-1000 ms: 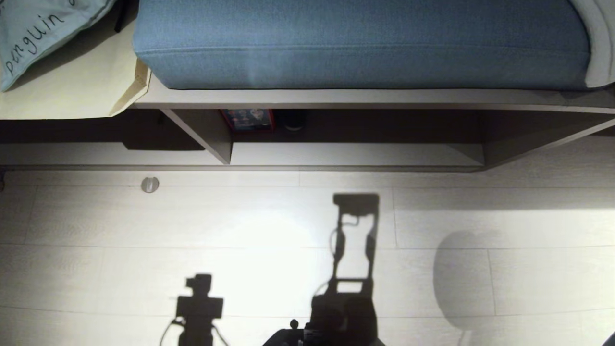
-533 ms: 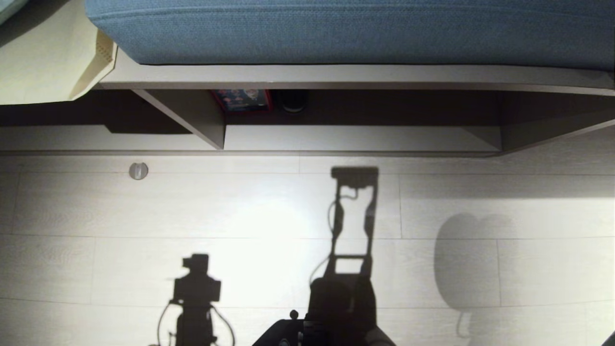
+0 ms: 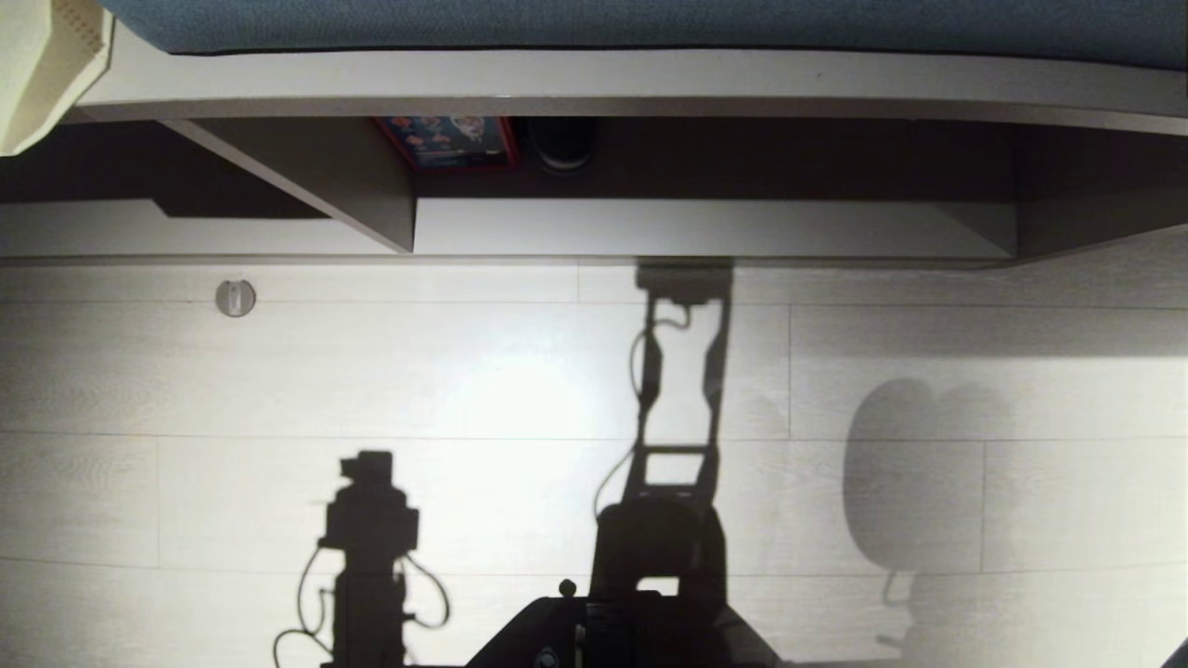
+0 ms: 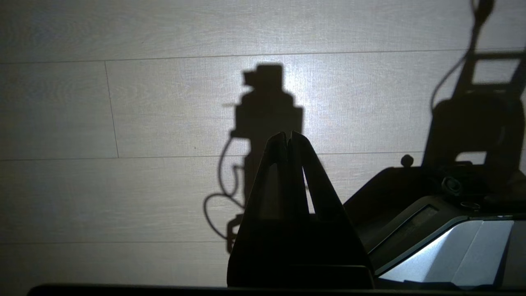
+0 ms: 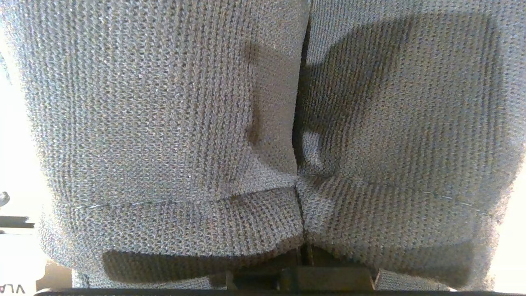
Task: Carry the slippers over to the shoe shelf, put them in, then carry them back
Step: Place the slippers into the shoe cabinet
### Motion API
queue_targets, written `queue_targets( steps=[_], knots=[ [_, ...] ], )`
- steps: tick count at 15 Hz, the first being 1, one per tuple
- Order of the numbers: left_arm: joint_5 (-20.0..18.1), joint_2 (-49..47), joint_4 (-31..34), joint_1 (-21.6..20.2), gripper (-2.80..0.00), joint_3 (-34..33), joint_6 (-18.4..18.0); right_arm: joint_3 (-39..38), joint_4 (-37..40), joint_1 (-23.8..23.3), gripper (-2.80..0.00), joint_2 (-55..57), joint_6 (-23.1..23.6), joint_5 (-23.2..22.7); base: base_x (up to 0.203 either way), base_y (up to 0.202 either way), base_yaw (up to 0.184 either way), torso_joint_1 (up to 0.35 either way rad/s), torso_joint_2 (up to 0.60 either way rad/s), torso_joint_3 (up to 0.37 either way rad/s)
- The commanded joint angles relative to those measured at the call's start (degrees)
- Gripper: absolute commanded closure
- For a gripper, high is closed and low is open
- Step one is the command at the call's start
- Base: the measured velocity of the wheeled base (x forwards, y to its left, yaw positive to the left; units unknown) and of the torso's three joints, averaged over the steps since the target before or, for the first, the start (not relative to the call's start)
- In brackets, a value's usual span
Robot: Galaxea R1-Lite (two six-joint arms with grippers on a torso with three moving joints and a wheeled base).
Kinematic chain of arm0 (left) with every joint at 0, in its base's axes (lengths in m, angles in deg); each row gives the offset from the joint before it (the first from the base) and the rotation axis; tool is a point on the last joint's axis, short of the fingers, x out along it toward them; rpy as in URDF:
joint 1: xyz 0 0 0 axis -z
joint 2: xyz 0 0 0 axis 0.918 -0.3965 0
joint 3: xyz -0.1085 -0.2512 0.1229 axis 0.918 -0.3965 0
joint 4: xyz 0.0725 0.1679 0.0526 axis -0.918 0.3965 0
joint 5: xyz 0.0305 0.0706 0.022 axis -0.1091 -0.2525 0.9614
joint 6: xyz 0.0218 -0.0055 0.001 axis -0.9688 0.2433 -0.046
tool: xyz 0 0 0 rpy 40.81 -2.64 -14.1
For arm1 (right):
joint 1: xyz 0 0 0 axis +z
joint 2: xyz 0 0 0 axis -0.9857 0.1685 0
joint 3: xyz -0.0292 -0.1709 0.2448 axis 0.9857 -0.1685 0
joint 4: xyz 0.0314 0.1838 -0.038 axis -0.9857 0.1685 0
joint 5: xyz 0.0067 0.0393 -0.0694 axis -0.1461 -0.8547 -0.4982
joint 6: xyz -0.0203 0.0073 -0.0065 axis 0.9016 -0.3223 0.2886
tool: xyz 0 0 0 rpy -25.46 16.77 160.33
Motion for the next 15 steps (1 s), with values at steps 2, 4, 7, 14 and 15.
queue_targets(
  steps=[2, 4, 7, 14, 15],
  knots=[
    [0.0, 0.0, 0.0, 0.0, 0.00, 0.0, 0.0, 0.0, 0.0, 0.0, 0.00, 0.0, 0.0, 0.0, 0.000, 0.000, 0.000, 0.002, 0.00, -0.192],
    [0.0, 0.0, 0.0, 0.0, 0.00, 0.0, 0.0, 0.0, 0.0, 0.0, 0.00, 0.0, 0.0, 0.0, 0.000, 0.000, 0.000, 0.002, 0.00, -0.197],
    [0.0, 0.0, 0.0, 0.0, 0.00, 0.0, 0.0, 0.0, 0.0, 0.0, 0.00, 0.0, 0.0, 0.1, 0.000, 0.000, 0.000, 0.003, 0.00, -0.199],
    [0.0, 0.0, 0.0, 0.0, 0.00, 0.0, 0.1, 0.0, 0.0, 0.0, 0.00, 0.0, 0.0, 0.1, 0.000, 0.000, 0.000, 0.004, 0.00, -0.195],
    [0.0, 0.0, 0.0, 0.0, 0.00, 0.0, 0.1, 0.0, 0.0, 0.0, 0.00, 0.0, 0.0, 0.1, 0.000, 0.000, 0.000, 0.005, 0.00, -0.113]
  ],
)
